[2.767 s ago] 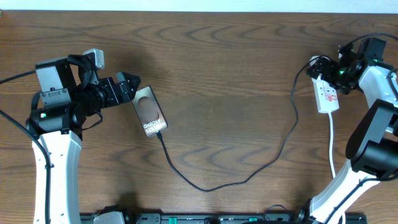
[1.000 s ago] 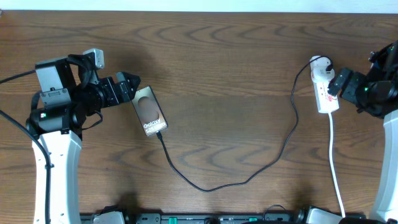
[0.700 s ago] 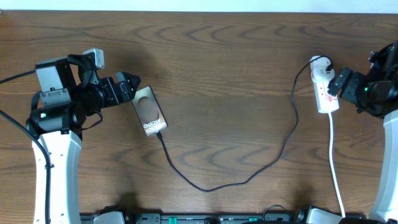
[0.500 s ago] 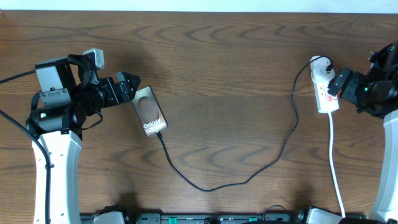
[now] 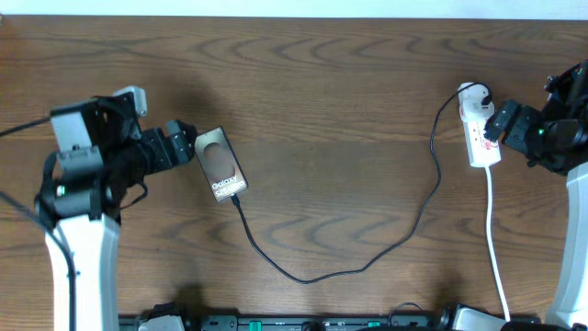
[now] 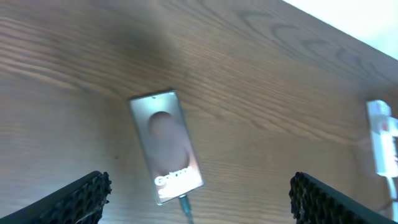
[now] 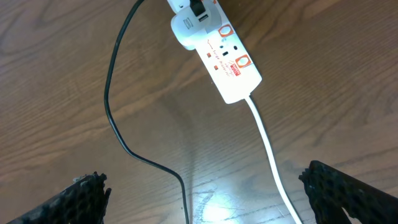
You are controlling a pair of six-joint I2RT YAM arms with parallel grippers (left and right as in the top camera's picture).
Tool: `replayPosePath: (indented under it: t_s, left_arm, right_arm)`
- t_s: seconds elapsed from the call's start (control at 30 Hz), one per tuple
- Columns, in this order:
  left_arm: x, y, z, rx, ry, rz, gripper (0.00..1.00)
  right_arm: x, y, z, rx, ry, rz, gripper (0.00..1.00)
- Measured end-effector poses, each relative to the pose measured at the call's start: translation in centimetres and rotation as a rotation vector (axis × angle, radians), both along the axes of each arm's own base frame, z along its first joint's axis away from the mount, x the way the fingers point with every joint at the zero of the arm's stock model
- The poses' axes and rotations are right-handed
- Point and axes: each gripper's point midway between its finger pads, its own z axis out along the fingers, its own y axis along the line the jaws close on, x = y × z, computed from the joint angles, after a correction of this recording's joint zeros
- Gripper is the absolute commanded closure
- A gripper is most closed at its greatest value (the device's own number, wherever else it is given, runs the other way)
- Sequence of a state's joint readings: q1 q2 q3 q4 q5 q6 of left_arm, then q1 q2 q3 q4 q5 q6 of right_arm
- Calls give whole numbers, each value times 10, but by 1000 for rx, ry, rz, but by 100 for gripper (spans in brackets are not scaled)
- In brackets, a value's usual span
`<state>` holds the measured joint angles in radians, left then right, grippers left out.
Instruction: Plug charger to phone and switch on socket
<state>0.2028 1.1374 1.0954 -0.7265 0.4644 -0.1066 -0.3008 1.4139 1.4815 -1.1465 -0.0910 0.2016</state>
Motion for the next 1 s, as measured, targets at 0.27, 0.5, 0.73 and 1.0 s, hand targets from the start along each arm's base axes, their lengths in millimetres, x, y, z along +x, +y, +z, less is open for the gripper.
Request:
replayPosePath:
  t_s: [0.27,0.5,0.73,1.0]
  left_arm:
    - [-31,-5,15,159,-138,33,6]
    - [-48,-5,28,221,-401,72,6]
    - [-58,-2,24,234,-657,118,6]
    - [-67,-1,7,236,-842,146,6]
  right_arm:
    - [0,0,0,0,-1,0,1]
    - [1,0,0,2,-3,1,1]
    - [0,0,0,2,-2,1,1]
    - [0,0,0,3,-1,1,1]
